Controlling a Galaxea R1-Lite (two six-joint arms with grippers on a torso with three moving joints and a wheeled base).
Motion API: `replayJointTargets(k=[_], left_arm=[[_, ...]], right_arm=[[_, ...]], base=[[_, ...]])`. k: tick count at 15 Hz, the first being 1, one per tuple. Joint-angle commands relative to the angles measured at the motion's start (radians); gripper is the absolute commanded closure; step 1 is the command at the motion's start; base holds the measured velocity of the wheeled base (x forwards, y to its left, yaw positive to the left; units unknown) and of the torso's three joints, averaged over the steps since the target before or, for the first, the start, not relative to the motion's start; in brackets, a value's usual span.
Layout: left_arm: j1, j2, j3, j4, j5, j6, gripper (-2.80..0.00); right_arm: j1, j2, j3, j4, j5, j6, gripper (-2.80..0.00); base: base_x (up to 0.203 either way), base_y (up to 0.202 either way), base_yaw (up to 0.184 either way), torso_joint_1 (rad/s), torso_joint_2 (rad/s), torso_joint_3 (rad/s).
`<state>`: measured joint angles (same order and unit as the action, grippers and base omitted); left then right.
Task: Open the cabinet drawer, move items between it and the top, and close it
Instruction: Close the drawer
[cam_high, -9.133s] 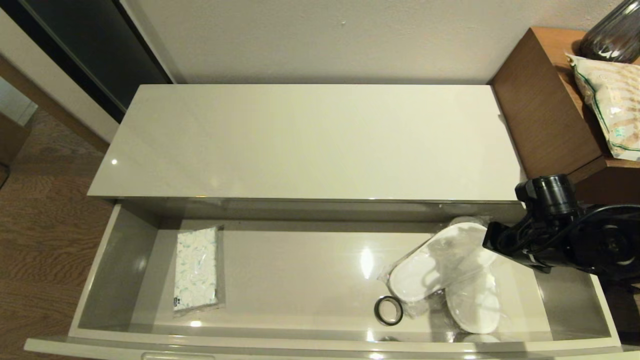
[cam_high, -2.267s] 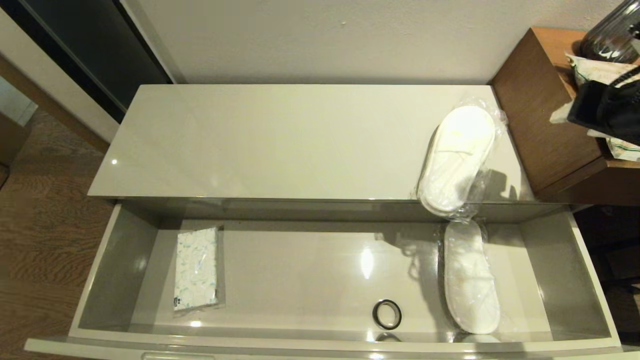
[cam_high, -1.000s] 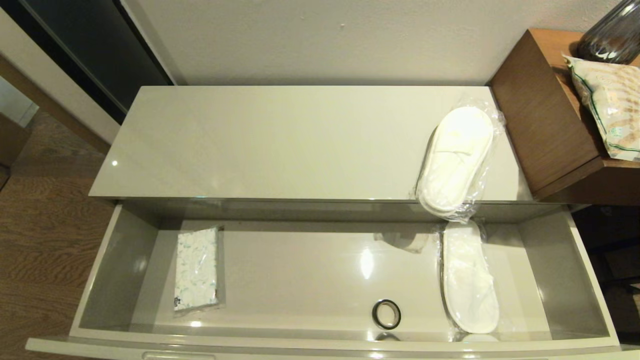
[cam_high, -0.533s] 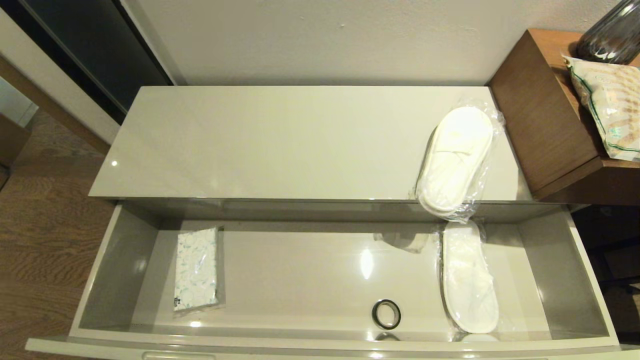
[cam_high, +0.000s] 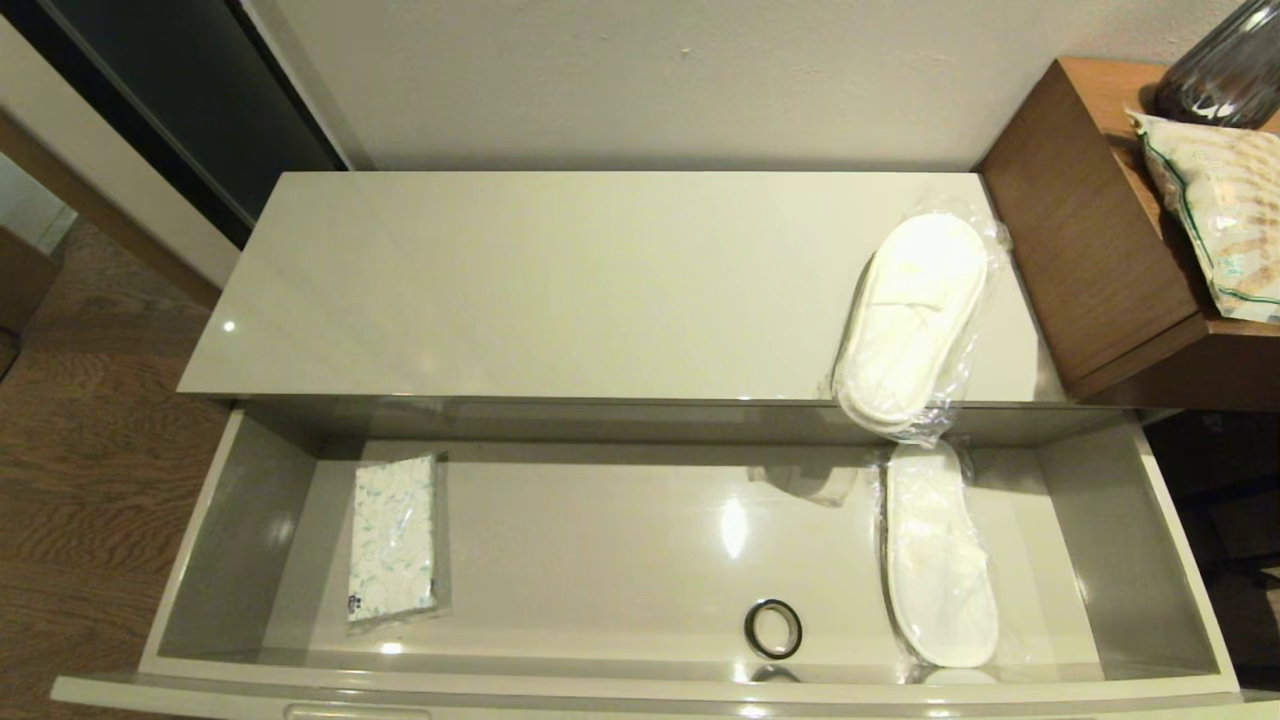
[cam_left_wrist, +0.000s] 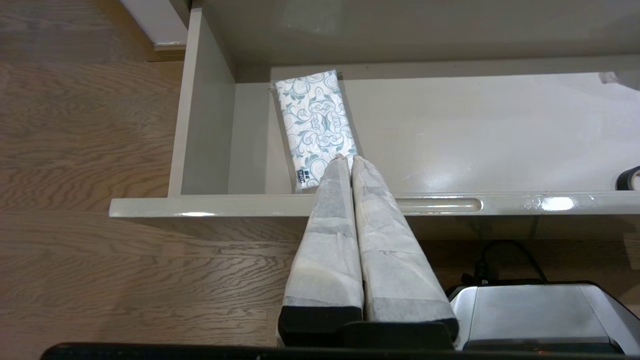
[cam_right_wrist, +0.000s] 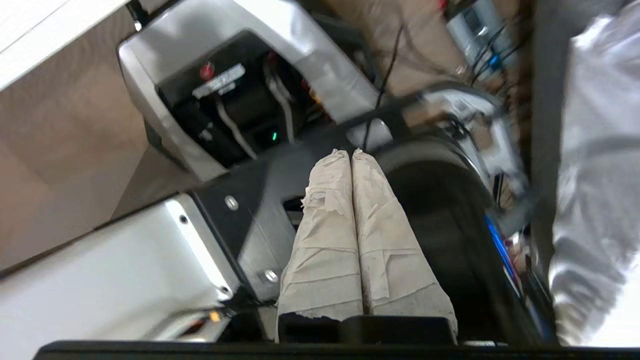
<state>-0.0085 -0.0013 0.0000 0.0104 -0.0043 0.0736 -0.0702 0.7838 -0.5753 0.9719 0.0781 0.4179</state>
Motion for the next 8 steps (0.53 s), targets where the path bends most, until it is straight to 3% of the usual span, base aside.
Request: replayJointTargets(k=[1,5,8], left_arm=[[-0.001,0.001,0.001,0.000,0.000,0.000,0.00],[0.001,0.001,0.000,0.000,0.000,0.000,0.00],[0.001,0.001,0.000,0.000,0.000,0.000,0.00]], right_arm=[[0.003,0.262,0.078,-0.146,0.019,0.002,0.00],[0.030,0.532,0.161,-0.391,0.038,0.016,0.00],[0.154,0.567,0.215,-0.494,0.048,0.109,0.00]], base=[[0.000,0.000,0.000,0.000,0.00,0.000],[0.000,0.000,0.000,0.000,0.00,0.000],[0.000,0.000,0.000,0.000,0.00,0.000]])
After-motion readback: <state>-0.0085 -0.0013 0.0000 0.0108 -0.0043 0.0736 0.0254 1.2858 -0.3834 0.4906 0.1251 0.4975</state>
